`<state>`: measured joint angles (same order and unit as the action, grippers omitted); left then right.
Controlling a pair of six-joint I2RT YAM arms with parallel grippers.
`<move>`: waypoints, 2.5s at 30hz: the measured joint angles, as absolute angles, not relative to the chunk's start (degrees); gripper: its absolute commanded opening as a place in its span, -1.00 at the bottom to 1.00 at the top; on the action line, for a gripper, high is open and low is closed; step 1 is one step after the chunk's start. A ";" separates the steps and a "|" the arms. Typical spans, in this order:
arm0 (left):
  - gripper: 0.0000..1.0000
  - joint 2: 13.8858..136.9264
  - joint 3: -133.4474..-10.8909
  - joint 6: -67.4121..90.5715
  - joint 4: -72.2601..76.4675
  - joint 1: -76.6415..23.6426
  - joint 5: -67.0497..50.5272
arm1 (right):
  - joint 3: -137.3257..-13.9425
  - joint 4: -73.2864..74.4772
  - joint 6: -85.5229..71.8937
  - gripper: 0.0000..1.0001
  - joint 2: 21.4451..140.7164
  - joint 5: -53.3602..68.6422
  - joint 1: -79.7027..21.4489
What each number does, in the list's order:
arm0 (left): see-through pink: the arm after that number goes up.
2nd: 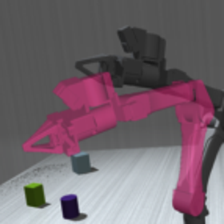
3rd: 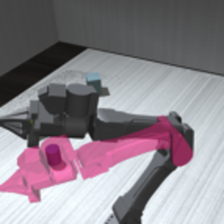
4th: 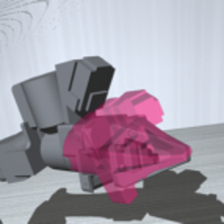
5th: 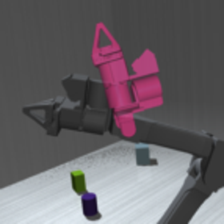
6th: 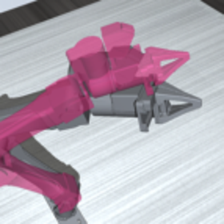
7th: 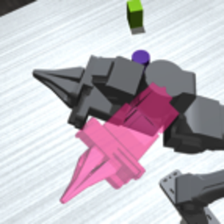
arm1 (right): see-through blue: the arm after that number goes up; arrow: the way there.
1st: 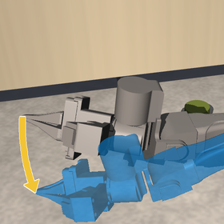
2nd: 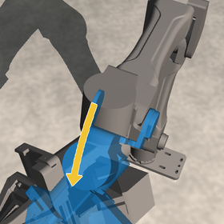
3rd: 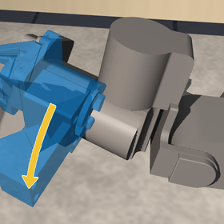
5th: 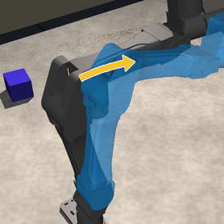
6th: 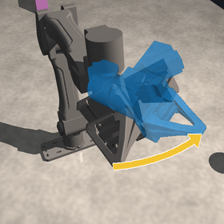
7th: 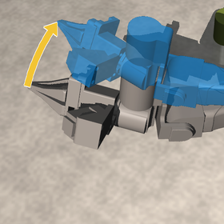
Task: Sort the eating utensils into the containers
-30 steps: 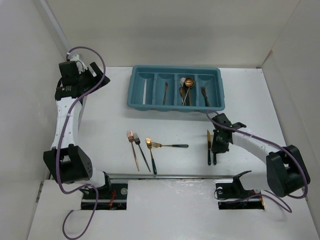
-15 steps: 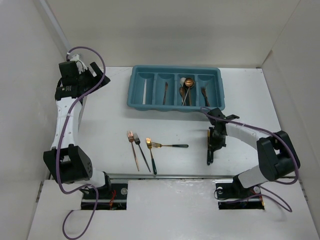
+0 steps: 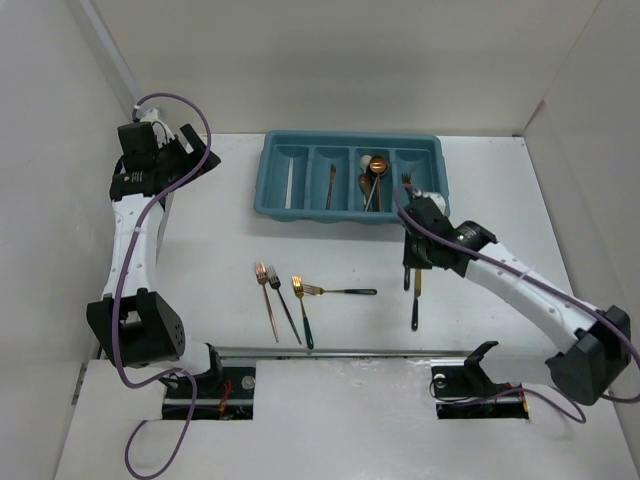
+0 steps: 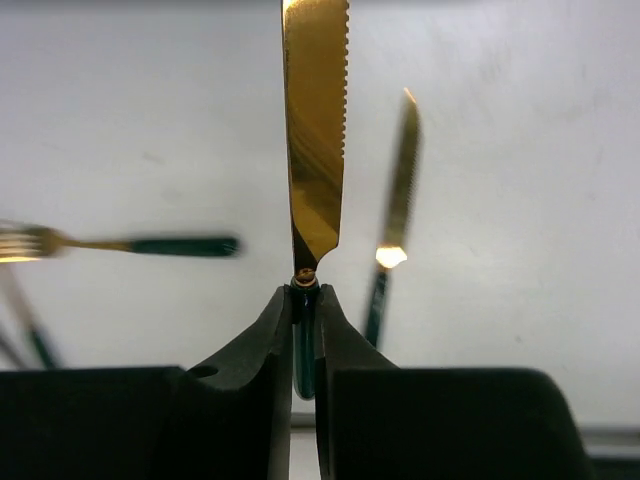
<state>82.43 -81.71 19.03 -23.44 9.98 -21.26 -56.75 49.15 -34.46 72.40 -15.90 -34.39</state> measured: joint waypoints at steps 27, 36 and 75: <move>0.54 80.53 -81.71 18.92 -23.44 11.51 -19.07 | -127.20 30.52 -17.54 0.35 137.29 -20.99 -36.88; 0.54 80.53 -81.71 18.92 -23.44 11.51 -19.20 | -115.02 31.18 -3.20 1.00 117.54 -18.48 -41.23; 0.54 81.12 -81.34 20.18 -23.40 11.51 -23.14 | -42.28 42.28 -30.55 -1.00 82.24 1.13 -30.74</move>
